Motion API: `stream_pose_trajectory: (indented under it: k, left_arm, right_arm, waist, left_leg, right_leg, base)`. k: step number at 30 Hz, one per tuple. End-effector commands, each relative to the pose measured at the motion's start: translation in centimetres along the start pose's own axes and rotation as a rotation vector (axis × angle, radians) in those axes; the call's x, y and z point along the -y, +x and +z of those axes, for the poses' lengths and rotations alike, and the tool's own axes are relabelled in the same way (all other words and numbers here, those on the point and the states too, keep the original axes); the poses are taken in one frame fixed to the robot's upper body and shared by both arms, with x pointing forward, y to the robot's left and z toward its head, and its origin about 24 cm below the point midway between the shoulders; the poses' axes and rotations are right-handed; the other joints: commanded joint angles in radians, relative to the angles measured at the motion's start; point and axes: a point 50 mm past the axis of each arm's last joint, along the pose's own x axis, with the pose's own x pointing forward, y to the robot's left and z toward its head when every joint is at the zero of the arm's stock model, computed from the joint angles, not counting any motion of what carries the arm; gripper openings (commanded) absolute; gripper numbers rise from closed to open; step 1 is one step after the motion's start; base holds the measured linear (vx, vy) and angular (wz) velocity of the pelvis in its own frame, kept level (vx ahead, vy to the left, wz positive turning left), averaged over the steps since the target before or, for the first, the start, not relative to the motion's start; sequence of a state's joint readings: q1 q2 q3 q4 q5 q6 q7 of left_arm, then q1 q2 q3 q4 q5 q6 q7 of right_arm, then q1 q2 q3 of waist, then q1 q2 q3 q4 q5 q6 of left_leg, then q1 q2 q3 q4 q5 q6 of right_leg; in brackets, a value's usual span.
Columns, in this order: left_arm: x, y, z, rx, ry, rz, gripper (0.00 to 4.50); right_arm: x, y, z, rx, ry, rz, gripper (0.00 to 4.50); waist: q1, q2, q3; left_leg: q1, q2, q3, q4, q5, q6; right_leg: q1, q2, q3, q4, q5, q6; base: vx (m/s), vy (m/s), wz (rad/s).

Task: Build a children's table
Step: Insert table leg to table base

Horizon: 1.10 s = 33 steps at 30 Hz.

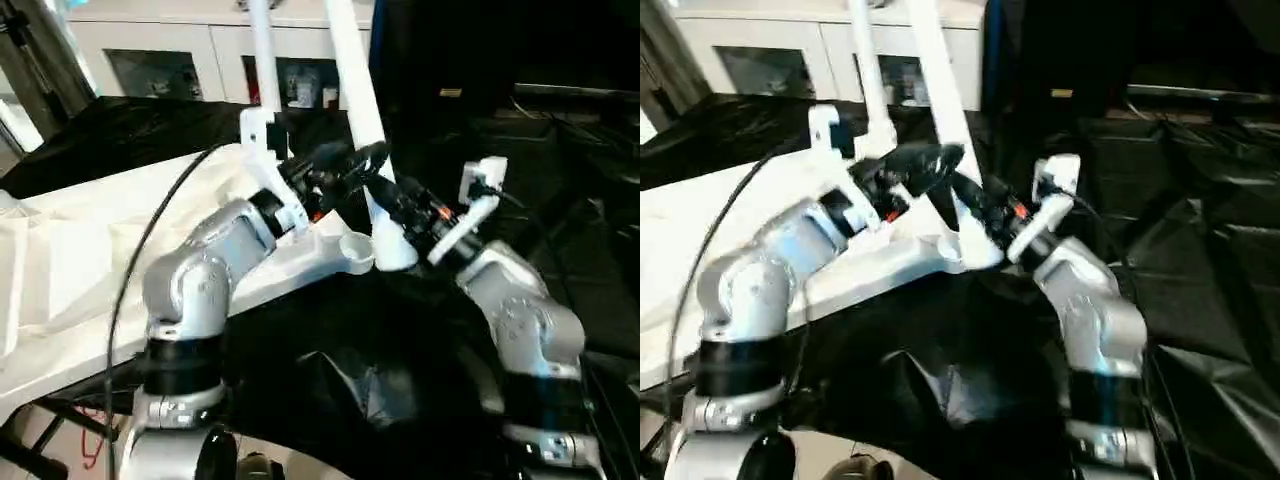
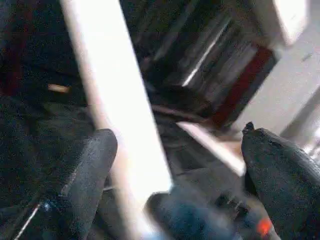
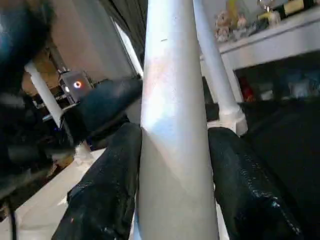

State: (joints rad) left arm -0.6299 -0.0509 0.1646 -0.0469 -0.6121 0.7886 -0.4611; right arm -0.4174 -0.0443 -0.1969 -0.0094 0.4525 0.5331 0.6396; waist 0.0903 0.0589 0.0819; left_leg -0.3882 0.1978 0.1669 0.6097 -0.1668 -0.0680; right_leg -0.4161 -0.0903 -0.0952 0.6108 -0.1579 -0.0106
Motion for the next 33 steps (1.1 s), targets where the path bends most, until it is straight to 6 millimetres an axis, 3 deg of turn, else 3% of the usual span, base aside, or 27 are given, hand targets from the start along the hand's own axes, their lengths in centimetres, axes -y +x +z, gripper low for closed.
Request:
stream_pose_trajectory:
  k: [1,2,4,5,6,7,8,9,11,15,17,18,27,29,33]
  left_arm:
    - [-0.4,0.4,-0.5,-0.035,-0.014,0.010,4.50]
    - [-0.8,0.5,-0.7,-0.053,0.000,0.045,4.50]
    - [-1.9,0.7,-1.2,-0.086,0.021,0.124,4.50]
    - [-2.2,0.7,-1.3,-0.092,0.021,0.153,4.50]
    - [-3.4,0.6,-1.6,-0.117,0.017,0.261,4.50]
    - [-3.8,0.6,-1.7,-0.125,0.014,0.296,4.50]
    - [-4.4,0.4,-1.8,-0.127,-0.005,0.338,4.50]
    - [-4.6,0.4,-1.7,-0.112,-0.032,0.344,4.50]
    - [-4.4,0.4,-1.3,-0.060,-0.133,0.325,4.33]
    - [-4.0,0.7,-0.3,-0.010,-0.171,0.330,4.16]
    - [-4.0,0.7,-0.2,-0.001,-0.184,0.336,4.12]
    - [-3.8,0.8,-0.1,0.000,-0.202,0.330,3.89]
    - [-2.4,1.7,-2.1,-0.077,-0.256,0.280,3.32]
    - [-2.5,1.6,-1.9,-0.071,-0.244,0.297,3.06]
    - [-2.9,1.5,-1.4,-0.051,-0.237,0.323,2.86]
  right_arm:
    - [-1.0,0.2,0.4,0.001,-0.024,0.041,1.80]
    - [-1.1,0.2,0.4,-0.001,-0.023,0.043,1.80]
    - [-1.3,0.3,0.2,-0.002,-0.023,0.046,1.80]
    - [-1.4,0.3,0.2,-0.003,-0.024,0.048,1.80]
    - [-1.5,0.4,0.0,-0.007,-0.029,0.050,1.80]
    - [-1.6,0.4,0.0,-0.009,-0.032,0.049,1.80]
    - [-1.6,0.5,-0.2,-0.019,-0.043,0.041,1.80]
    - [-1.7,0.5,-0.4,-0.035,-0.060,0.038,1.80]
    - [-2.0,0.7,-1.1,-0.088,-0.133,0.024,1.80]
    - [-1.9,1.0,-1.2,-0.070,-0.157,-0.034,1.80]
    - [-1.9,1.1,-1.2,-0.067,-0.175,-0.049,1.80]
    - [-2.0,1.2,-1.5,-0.081,-0.208,-0.051,1.80]
    - [-2.6,2.2,-2.1,-0.093,-0.279,-0.054,1.80]
    - [-2.5,2.4,-2.1,-0.089,-0.279,-0.062,1.80]
    - [-2.5,2.4,-2.1,-0.089,-0.292,-0.064,1.80]
  waist:
    - [0.002,-0.006,-0.099]
    - [0.002,-0.007,-0.097]
    - [0.003,0.002,-0.098]
    - [0.000,-0.003,-0.097]
    - [0.001,0.005,-0.098]
    - [-0.001,0.003,-0.098]
    - [-0.001,0.003,-0.099]
    - [0.001,0.007,-0.098]
    - [0.001,-0.001,-0.099]
    - [0.000,0.008,-0.099]
    - [0.001,0.006,-0.099]
    - [0.001,0.017,-0.099]
    - [-0.002,0.009,-0.099]
    - [-0.003,0.015,-0.099]
    - [-0.004,0.018,-0.099]
  left_leg:
    - [0.008,0.015,-0.006,-0.065,-0.169,0.047]
    - [0.008,0.012,-0.003,-0.064,-0.169,0.050]
    - [0.009,0.010,-0.005,-0.065,-0.180,0.051]
    - [0.007,0.008,-0.005,-0.065,-0.185,0.048]
    - [0.006,0.009,-0.008,-0.066,-0.184,0.044]
    - [0.011,0.008,-0.006,-0.065,-0.198,0.042]
    - [0.008,0.009,-0.009,-0.066,-0.192,0.037]
    - [0.010,0.008,-0.006,-0.065,-0.196,0.034]
    - [0.003,0.006,-0.006,-0.063,-0.182,0.032]
    - [0.009,0.009,-0.006,-0.064,-0.204,0.040]
    - [0.012,0.009,-0.005,-0.065,-0.214,0.039]
    - [0.011,0.010,-0.008,-0.066,-0.218,0.037]
    - [0.006,0.008,-0.009,-0.068,-0.225,0.046]
    - [0.007,0.008,-0.009,-0.067,-0.228,0.045]
    - [0.009,0.008,-0.009,-0.067,-0.236,0.044]
  right_leg:
    - [0.064,-0.040,0.039,-0.079,-0.246,-0.159]
    - [0.062,-0.039,0.040,-0.083,-0.252,-0.154]
    - [0.064,-0.041,0.038,-0.088,-0.280,-0.133]
    - [0.066,-0.041,0.037,-0.089,-0.294,-0.122]
    - [0.067,-0.041,0.037,-0.085,-0.287,-0.121]
    - [0.063,-0.039,0.037,-0.093,-0.298,-0.109]
    - [0.068,-0.043,0.036,-0.089,-0.295,-0.114]
    - [0.064,-0.042,0.036,-0.092,-0.313,-0.115]
    - [0.070,-0.042,0.035,-0.089,-0.306,-0.121]
    - [0.061,-0.042,0.034,-0.093,-0.336,-0.122]
    - [0.059,-0.042,0.034,-0.096,-0.341,-0.119]
    - [0.060,-0.042,0.033,-0.092,-0.340,-0.118]
    - [0.065,-0.042,0.033,-0.095,-0.328,-0.115]
    - [0.063,-0.042,0.033,-0.095,-0.331,-0.115]
    - [0.063,-0.041,0.033,-0.097,-0.327,-0.111]
  base:
    - [0.000,0.000,0.00]
    - [0.000,0.000,0.00]
    - [0.000,0.000,0.00]
    - [0.000,0.000,0.00]
    - [0.000,0.000,0.00]
    - [0.000,0.000,0.00]
    - [0.000,0.000,0.00]
    - [0.000,0.000,0.00]
    - [0.000,0.000,0.00]
    - [0.000,0.000,0.00]
    - [0.000,0.000,0.00]
    - [0.000,0.000,0.00]
    - [0.000,0.000,0.00]
    - [0.000,0.000,0.00]
    - [0.000,0.000,0.00]
